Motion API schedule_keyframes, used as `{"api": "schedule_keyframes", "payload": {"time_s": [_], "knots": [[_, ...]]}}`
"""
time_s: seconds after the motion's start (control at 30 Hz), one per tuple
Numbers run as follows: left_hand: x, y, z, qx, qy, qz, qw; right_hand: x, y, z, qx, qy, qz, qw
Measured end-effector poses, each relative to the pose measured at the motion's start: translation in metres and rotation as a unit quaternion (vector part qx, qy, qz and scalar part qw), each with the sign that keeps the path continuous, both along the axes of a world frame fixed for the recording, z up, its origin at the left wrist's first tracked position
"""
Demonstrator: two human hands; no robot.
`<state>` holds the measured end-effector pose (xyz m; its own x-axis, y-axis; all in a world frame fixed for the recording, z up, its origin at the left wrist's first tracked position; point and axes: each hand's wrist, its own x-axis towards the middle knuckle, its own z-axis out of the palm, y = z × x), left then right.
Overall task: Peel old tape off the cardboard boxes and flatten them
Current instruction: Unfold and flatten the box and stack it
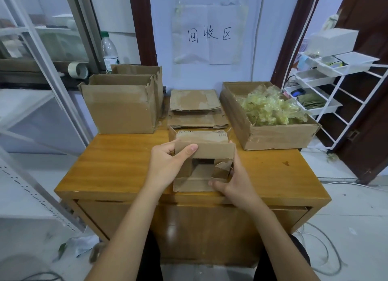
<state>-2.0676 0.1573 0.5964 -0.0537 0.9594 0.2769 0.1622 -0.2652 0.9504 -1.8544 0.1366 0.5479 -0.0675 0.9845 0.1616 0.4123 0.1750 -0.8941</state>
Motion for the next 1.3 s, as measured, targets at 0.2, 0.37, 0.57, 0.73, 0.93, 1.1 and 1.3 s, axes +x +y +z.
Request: {"api": "schedule_keyframes", "payload": {"time_s": [0.2, 0.37, 0.57, 0.73, 0.93, 1.1, 1.3], "knots": [[0.0, 0.002, -0.011, 0.012, -0.003, 0.019, 1.0, -0.013, -0.004, -0.002, 0.033, -0.045, -0.06, 0.997], [0.009, 0.001, -0.012, 0.042, -0.032, 0.04, 0.998, -0.02, -0.013, -0.001, 0.09, -0.079, -0.108, 0.987], [0.008, 0.001, -0.013, 0.042, -0.033, 0.044, 0.998, -0.021, -0.015, -0.003, 0.116, -0.074, -0.126, 0.982], [0.01, 0.0, -0.012, 0.032, -0.025, 0.043, 0.998, -0.023, -0.017, -0.003, 0.136, -0.049, -0.138, 0.98], [0.01, -0.002, -0.011, 0.042, -0.029, 0.039, 0.998, -0.019, -0.015, -0.007, 0.142, -0.026, -0.127, 0.981], [0.012, 0.0, -0.012, 0.048, -0.031, 0.03, 0.998, -0.015, -0.021, -0.002, 0.128, 0.007, -0.101, 0.987], [0.01, 0.0, -0.013, 0.051, -0.042, 0.034, 0.997, -0.012, -0.028, 0.002, 0.128, 0.047, -0.06, 0.989]]}}
